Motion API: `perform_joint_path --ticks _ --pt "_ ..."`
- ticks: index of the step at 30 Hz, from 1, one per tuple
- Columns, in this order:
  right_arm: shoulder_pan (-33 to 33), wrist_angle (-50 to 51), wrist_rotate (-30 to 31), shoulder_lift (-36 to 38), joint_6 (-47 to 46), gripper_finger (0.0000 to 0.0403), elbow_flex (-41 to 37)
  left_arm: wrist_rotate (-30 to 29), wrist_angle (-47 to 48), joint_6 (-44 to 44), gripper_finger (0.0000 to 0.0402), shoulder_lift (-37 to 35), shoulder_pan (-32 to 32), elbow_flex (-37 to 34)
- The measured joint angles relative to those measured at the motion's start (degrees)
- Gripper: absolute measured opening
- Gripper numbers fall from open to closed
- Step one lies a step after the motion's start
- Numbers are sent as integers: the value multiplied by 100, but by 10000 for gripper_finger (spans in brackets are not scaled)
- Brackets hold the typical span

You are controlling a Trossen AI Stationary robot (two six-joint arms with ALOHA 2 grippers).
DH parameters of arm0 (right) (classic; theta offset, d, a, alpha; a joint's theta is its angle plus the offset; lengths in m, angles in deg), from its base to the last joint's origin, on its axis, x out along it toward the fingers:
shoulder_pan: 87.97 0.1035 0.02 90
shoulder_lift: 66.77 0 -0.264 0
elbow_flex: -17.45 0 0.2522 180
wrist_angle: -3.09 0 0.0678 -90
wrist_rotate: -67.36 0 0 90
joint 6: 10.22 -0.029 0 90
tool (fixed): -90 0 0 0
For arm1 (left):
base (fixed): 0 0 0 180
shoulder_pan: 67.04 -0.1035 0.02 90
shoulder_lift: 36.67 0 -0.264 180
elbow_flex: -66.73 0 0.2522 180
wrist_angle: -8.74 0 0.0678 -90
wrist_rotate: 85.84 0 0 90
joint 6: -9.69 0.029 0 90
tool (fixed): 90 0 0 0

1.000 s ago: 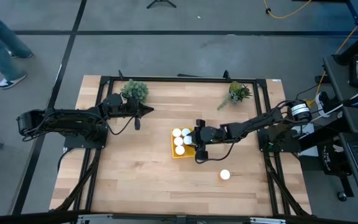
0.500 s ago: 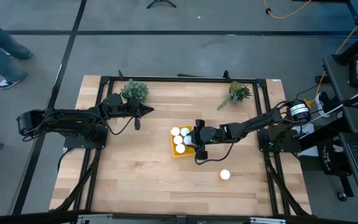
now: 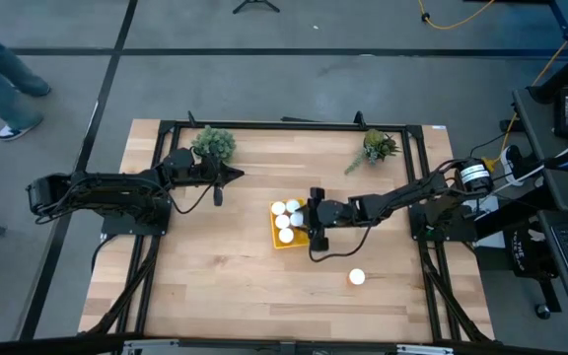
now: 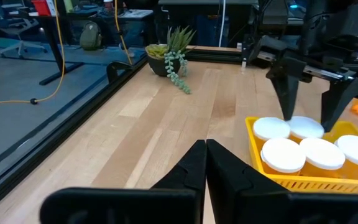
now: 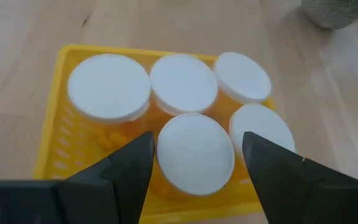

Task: Pick and place pill bottles into a basket
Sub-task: Put the orange pill bottle into the yellow bin

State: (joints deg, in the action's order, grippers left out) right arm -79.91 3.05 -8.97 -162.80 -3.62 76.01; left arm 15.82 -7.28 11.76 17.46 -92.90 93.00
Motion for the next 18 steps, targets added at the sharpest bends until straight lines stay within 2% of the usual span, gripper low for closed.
perform_joint_path --ticks 18 --pt "45 -220 -177 139 -23 247 9 0 2 0 5 0 -1 0"
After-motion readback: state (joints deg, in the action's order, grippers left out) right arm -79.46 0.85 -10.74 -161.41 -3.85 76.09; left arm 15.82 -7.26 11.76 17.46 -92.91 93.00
